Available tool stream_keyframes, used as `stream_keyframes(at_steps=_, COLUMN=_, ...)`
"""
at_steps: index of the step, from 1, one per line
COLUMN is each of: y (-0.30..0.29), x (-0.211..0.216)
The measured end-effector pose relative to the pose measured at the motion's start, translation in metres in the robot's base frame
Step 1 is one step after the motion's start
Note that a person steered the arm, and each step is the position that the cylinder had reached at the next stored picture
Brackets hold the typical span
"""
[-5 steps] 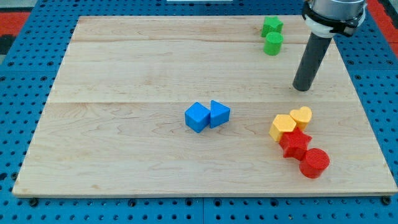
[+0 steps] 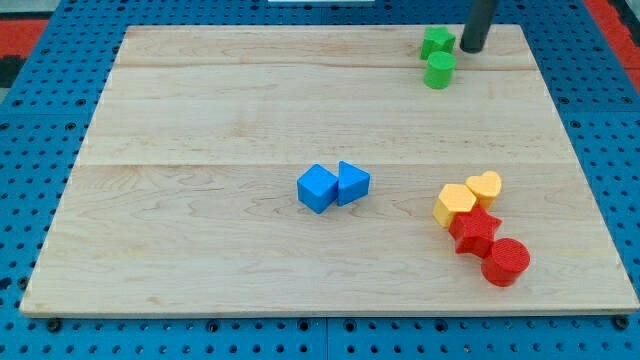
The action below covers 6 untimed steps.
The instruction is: Push the green star above the blue cube
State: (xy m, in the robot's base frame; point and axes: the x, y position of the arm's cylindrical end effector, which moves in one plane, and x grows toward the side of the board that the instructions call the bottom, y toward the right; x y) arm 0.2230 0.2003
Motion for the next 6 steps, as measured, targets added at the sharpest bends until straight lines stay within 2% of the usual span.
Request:
stream_keyframes(at_steps=1, y=-0.036, x=-0.009)
stream_keyframes(at_steps=2, y=-0.081, x=0.017)
stream_keyframes(at_steps=4, y=-0.184, x=0.109)
stream_keyframes(at_steps=6, y=-0.224, x=0.193)
